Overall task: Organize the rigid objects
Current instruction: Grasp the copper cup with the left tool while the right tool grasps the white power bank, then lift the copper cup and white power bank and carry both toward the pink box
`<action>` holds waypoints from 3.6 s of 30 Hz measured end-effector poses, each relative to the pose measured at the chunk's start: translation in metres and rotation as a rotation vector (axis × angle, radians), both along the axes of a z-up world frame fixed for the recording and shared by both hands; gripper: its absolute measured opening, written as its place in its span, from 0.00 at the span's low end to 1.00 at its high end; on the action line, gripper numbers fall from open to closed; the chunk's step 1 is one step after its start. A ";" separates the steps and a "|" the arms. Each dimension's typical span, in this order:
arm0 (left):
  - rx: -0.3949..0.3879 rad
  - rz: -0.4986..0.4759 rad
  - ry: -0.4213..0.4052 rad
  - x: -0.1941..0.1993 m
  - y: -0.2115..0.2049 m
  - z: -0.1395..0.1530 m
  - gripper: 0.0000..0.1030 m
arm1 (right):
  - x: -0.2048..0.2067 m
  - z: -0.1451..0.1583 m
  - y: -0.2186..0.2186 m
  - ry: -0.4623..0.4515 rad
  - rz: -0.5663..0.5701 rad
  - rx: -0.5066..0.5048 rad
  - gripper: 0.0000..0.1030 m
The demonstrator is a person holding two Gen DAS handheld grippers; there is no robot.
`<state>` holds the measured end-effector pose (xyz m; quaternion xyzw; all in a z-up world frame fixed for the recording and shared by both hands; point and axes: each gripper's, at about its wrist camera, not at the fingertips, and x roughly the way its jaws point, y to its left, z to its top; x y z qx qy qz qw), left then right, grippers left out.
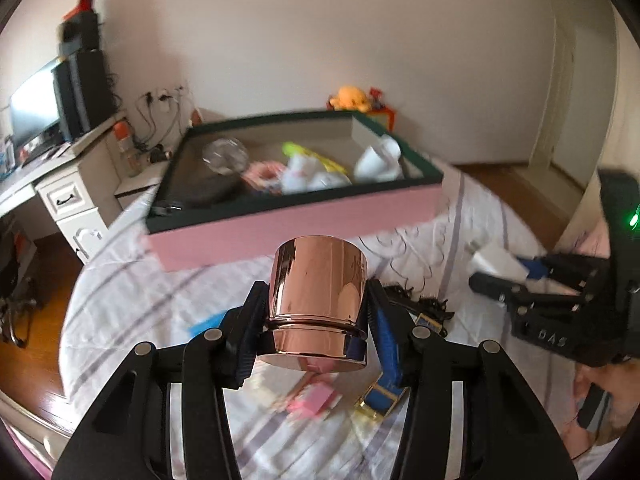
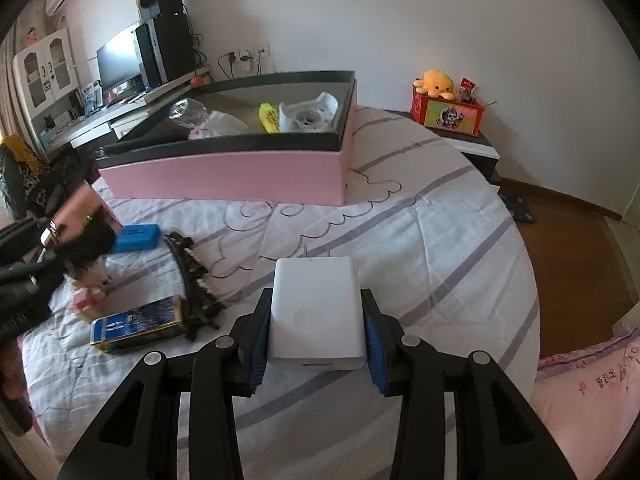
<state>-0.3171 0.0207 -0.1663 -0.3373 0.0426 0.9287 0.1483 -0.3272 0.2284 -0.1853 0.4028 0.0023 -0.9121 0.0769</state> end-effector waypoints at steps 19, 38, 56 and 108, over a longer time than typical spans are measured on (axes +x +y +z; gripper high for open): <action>-0.026 0.085 -0.116 0.044 -0.061 -0.050 0.49 | 0.039 -0.011 -0.029 -0.044 0.041 0.049 0.40; -0.011 0.121 0.059 0.069 -0.066 0.013 0.46 | 0.065 0.042 -0.039 0.103 0.078 -0.026 0.40; -0.033 0.228 0.364 0.142 -0.075 0.124 0.46 | 0.131 0.161 -0.067 0.406 0.151 0.016 0.40; 0.057 0.281 -0.021 -0.017 -0.138 -0.040 0.72 | -0.031 0.048 -0.059 0.129 0.202 -0.043 0.40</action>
